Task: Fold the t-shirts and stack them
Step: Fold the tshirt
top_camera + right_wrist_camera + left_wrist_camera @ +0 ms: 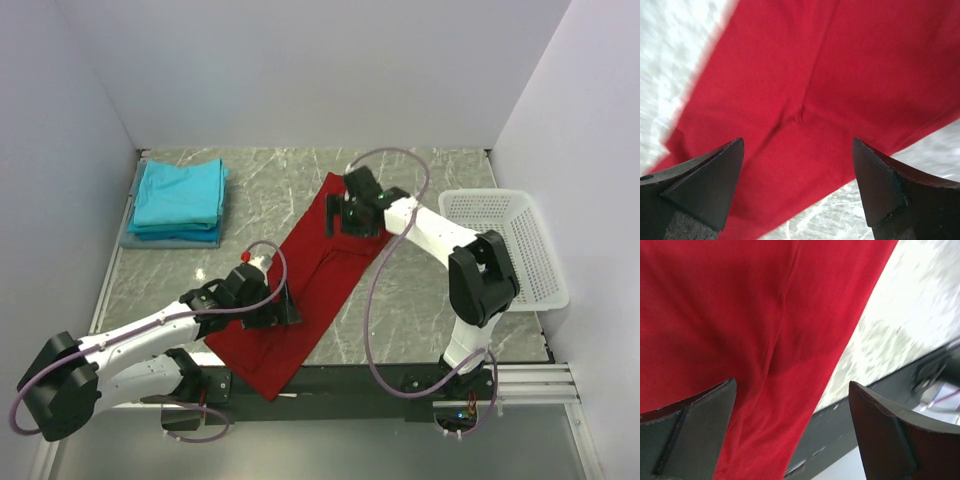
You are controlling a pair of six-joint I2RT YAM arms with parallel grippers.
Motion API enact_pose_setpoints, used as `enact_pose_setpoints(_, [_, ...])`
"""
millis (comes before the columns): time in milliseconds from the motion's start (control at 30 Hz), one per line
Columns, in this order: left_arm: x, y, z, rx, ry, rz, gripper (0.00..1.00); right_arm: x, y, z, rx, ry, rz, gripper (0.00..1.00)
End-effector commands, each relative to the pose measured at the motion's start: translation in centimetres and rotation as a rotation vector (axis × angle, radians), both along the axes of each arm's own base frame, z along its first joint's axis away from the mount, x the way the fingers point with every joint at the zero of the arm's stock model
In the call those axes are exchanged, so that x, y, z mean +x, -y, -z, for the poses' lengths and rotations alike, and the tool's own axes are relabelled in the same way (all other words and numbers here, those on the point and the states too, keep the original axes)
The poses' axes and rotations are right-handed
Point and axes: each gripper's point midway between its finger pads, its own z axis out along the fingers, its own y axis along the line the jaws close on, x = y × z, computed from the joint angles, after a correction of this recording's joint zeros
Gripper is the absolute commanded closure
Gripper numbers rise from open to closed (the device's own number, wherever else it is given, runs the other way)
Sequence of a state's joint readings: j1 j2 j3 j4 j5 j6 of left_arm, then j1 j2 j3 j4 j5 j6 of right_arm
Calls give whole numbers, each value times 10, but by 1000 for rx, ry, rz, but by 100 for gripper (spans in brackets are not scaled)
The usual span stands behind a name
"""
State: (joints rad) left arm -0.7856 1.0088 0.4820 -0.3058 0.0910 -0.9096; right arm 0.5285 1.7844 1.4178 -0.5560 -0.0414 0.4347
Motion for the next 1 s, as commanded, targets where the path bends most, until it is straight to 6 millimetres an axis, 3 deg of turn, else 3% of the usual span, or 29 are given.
enact_pose_setpoints(0, [-17,9,4,-15,-18,119,1,-17,-4,33,-4,-40,-6,5])
enact_pose_setpoints(133, [-28,14,20,3,-75,165,0,-22,-1,61,-29,-95,19,5])
enact_pose_setpoints(233, [-30,25,20,-28,-90,201,1,-14,6,76,-70,-131,34,5])
enact_pose_setpoints(333, [-29,33,18,-50,-77,228,1,-2,8,87,-81,-146,45,5])
enact_pose_setpoints(367, [-26,36,17,-59,-66,232,1,12,11,84,-70,-136,65,5])
enact_pose_setpoints(433, [-25,40,21,-62,-76,241,0,19,18,99,-96,-172,74,5])
enact_pose_setpoints(467, [-24,46,18,-87,-72,253,1,33,18,93,-89,-156,81,5])
enact_pose_setpoints(500, [-23,50,18,-99,-73,262,1,36,19,104,-100,-178,75,5])
enact_pose_setpoints(567, [-19,64,16,-143,-73,282,1,55,17,97,-92,-148,52,5])
enact_pose_setpoints(633, [-12,75,14,-161,-67,293,1,66,16,108,-91,-163,17,5])
enact_pose_setpoints(667, [-5,79,14,-152,-47,288,1,88,9,93,-66,-121,19,5])
enact_pose_setpoints(700, [6,89,9,-157,-26,286,0,85,16,114,-97,-195,30,5])
enact_pose_setpoints(733, [11,93,7,-158,-14,282,1,92,16,115,-103,-200,18,5])
enact_pose_setpoints(767, [16,98,4,-165,1,282,1,111,10,100,-91,-153,17,5])
enact_pose_setpoints(800, [21,103,1,-176,14,279,1,117,14,113,-115,-164,24,5])
enact_pose_setpoints(833, [28,111,-2,-188,28,280,0,120,15,114,-118,-171,21,5])
enact_pose_setpoints(867, [30,113,-3,-183,30,285,1,134,12,100,-99,-134,19,5])
enact_pose_setpoints(933, [36,120,-6,-177,27,294,1,141,15,98,-97,-130,21,5])
enact_pose_setpoints(967, [38,122,-8,-178,33,296,0,149,15,87,-87,-100,21,5])
